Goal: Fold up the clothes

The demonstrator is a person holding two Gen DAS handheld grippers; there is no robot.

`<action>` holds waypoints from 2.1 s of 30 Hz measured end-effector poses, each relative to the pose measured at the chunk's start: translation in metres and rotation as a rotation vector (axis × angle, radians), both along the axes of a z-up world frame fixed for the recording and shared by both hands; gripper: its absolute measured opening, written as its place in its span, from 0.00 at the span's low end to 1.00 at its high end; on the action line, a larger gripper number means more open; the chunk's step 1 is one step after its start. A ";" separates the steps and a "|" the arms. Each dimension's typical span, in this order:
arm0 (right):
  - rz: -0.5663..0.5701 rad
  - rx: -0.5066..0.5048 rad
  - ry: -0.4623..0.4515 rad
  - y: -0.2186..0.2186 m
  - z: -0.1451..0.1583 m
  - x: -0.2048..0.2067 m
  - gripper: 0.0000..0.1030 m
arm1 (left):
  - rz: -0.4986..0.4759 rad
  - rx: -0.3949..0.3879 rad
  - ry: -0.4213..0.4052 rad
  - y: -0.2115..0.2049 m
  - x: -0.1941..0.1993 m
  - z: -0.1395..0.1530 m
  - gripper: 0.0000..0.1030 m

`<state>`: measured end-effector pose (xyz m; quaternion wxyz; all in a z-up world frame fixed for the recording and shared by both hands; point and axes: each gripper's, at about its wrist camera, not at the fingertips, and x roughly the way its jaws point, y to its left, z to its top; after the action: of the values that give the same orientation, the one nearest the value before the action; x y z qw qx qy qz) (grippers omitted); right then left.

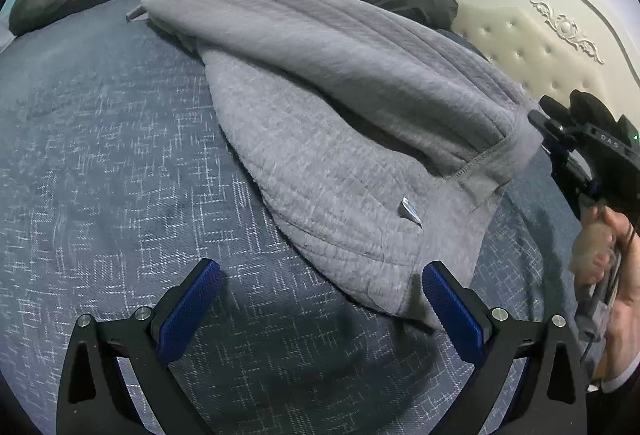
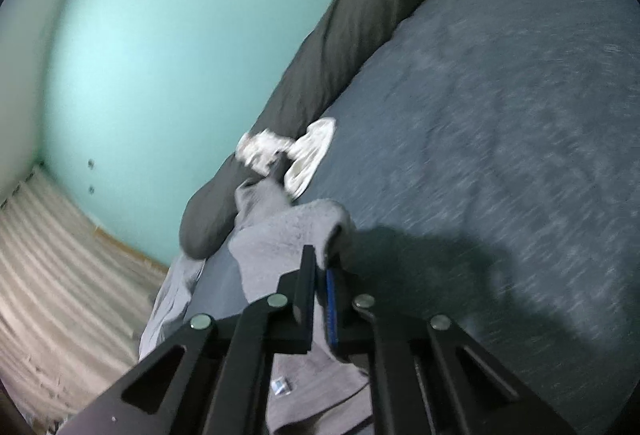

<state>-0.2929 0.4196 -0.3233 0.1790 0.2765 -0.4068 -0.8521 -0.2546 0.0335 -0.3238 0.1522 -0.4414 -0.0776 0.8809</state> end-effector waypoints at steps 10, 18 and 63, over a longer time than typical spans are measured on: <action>-0.106 0.001 -0.151 0.028 -0.021 -0.003 0.09 | 0.065 -0.002 0.008 -0.026 -0.002 -0.003 1.00; -0.130 0.071 -0.156 0.022 -0.009 0.004 0.41 | 0.102 -0.017 0.005 -0.032 -0.003 -0.001 1.00; 0.251 -0.023 0.067 -0.070 0.015 0.023 0.04 | 0.229 -0.016 0.079 -0.096 0.060 0.042 1.00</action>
<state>-0.2697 0.3499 -0.3081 0.3011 0.2943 -0.3726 -0.8270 -0.1946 -0.0626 -0.2820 0.0497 -0.3958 -0.1143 0.9098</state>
